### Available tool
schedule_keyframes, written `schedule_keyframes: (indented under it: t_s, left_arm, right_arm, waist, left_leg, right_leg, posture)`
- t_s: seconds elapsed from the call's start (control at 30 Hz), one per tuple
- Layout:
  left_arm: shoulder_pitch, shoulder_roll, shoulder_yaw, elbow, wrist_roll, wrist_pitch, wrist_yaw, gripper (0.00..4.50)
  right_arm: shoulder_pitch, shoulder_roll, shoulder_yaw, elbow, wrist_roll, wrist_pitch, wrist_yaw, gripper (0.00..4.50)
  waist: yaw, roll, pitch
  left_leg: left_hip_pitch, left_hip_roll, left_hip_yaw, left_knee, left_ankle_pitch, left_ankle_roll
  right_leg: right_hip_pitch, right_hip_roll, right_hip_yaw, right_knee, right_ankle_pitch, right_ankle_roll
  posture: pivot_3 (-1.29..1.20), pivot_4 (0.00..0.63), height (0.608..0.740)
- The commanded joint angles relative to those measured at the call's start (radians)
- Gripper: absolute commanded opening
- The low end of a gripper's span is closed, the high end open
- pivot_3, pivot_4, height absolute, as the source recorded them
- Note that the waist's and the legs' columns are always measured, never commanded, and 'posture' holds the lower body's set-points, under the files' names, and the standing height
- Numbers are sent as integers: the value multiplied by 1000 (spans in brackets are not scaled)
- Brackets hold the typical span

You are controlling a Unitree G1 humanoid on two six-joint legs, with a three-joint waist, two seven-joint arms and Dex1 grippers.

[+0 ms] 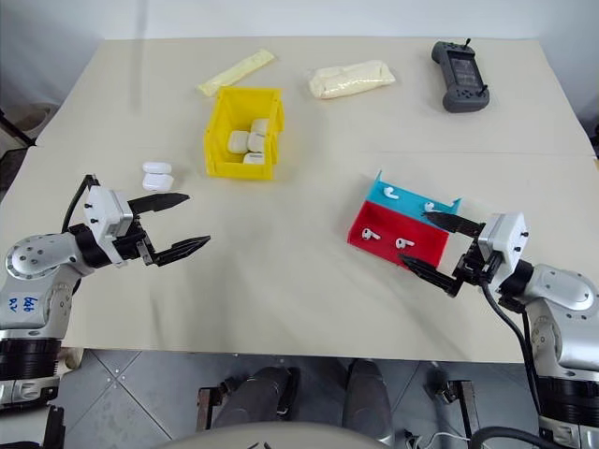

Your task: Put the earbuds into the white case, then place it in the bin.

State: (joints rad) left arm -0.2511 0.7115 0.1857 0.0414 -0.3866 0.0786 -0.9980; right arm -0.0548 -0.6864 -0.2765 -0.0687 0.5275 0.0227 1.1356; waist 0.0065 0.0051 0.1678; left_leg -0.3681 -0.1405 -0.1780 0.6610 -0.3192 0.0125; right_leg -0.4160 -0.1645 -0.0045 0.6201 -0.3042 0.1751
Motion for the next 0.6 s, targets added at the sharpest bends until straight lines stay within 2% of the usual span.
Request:
schedule_keyframes:
  t_s: [0.03, 0.17, 0.3, 0.47, 0.6]
  left_arm:
    - [21, 10, 22, -74, -12, 9, 13, 4483]
    - [83, 10, 88, -107, -15, 44, 87, 4483]
    - [193, -23, 197, -176, 11, 76, 244, 4483]
    - [402, -157, 349, -364, 18, 233, 520, 4483]
    - [472, -287, 412, -474, -19, 342, 694, 4483]
  right_arm:
    - [-25, 14, 11, -6, -6, -33, 0, 4500]
    - [-66, 23, 48, 26, -16, -49, 25, 4500]
    - [-127, 55, 105, 34, -19, -47, 37, 4500]
    - [-233, 154, 200, 30, -30, -53, 24, 4500]
    - [-290, 240, 250, 24, -67, -92, -25, 4500]
  waist:
    - [-2, 0, 0]
    - [-7, 0, 0]
    - [-10, 0, 0]
    - [-10, -1, 0]
    - [5, -3, 2]
  left_leg:
    - [0, 0, 0, 0, 0, 0]
    - [0, 0, 1, 0, -1, 1]
    - [0, 2, 2, 0, -2, 0]
    - [1, 3, 5, -1, -3, 0]
    - [1, 3, 5, 0, -3, 0]
  right_leg:
    - [0, 0, 0, 0, 0, 0]
    - [0, 0, 1, 0, 0, 0]
    - [-1, 2, 2, 0, 0, 0]
    - [-2, 4, 7, 0, 0, 0]
    - [-2, 5, 7, 1, 0, 0]
  posture:
    - [0, 150, 740]
    - [0, 150, 740]
    - [0, 150, 740]
    - [0, 150, 740]
    - [0, 150, 740]
